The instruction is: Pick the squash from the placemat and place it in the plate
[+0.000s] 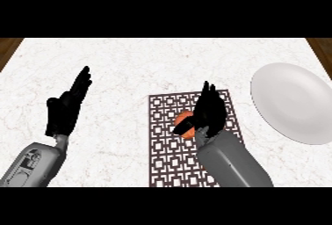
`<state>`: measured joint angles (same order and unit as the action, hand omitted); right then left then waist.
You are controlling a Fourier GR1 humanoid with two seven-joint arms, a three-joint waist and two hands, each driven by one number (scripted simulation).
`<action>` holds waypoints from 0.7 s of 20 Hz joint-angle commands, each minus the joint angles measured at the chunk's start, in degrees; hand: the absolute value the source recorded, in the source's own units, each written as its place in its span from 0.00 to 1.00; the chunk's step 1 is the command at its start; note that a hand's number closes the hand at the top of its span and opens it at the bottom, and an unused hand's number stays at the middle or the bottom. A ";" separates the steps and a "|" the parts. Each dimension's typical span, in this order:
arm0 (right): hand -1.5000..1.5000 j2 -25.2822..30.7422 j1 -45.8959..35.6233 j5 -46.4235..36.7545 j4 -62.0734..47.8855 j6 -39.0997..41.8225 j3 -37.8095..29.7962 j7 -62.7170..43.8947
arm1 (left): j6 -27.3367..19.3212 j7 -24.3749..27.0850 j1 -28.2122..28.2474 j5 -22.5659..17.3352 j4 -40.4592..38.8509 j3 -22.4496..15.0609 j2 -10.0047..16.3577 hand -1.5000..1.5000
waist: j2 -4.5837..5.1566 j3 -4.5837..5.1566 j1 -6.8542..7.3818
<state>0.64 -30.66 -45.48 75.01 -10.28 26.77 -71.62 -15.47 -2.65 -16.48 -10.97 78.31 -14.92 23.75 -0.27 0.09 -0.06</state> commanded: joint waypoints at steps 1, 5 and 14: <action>0.00 -0.61 -2.74 1.49 -0.73 3.71 -1.12 -13.60 | -0.57 -0.06 -0.06 0.96 -0.59 -0.32 -1.22 0.50 | 0.00 0.02 0.20; 0.00 -0.60 3.22 1.53 -1.52 1.41 0.04 -10.92 | 1.95 2.05 0.72 -0.17 -1.47 1.94 0.21 0.50 | 0.19 -0.03 -0.09; 0.00 -0.60 -0.26 4.41 -4.57 -0.24 1.84 -13.57 | 2.00 1.67 -1.81 0.88 -3.72 2.61 -1.98 0.50 | 0.36 0.00 0.16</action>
<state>0.67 -28.31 -41.84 71.51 -10.31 27.86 -71.05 -14.14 -2.06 -16.33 -9.87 77.80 -13.69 22.51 -0.12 0.05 0.39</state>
